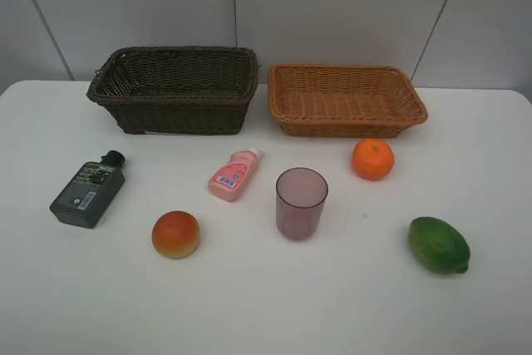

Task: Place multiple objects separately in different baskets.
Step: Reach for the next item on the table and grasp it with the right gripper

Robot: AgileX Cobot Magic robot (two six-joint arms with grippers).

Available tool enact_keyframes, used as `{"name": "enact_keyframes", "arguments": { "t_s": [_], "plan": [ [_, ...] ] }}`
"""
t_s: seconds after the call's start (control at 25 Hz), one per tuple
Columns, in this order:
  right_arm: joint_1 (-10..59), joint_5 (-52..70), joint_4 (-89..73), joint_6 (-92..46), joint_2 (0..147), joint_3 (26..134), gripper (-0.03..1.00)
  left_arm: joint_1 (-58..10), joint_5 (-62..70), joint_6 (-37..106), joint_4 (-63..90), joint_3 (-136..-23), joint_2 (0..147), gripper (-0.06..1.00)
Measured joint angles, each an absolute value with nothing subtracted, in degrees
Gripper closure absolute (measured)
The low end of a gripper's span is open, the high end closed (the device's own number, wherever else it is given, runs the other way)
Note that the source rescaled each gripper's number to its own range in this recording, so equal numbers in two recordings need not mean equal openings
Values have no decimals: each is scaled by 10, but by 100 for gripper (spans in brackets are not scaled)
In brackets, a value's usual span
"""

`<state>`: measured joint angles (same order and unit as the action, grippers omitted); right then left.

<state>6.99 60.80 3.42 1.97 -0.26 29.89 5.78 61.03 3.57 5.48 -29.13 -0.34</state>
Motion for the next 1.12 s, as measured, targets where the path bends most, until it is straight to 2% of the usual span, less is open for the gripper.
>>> {"name": "enact_keyframes", "arguments": {
  "t_s": [0.68, 0.92, 1.12],
  "plan": [
    [70, 608, 34, 20, 6, 299, 26, 58, 610, 36, 55, -291, -3, -6],
    [70, 608, 38, 20, 173, 325, 19, 58, 610, 36, 55, -291, -3, -6],
    [70, 607, 45, 20, 375, 419, 17, 58, 610, 36, 55, -291, -3, -6]
  ]
}}
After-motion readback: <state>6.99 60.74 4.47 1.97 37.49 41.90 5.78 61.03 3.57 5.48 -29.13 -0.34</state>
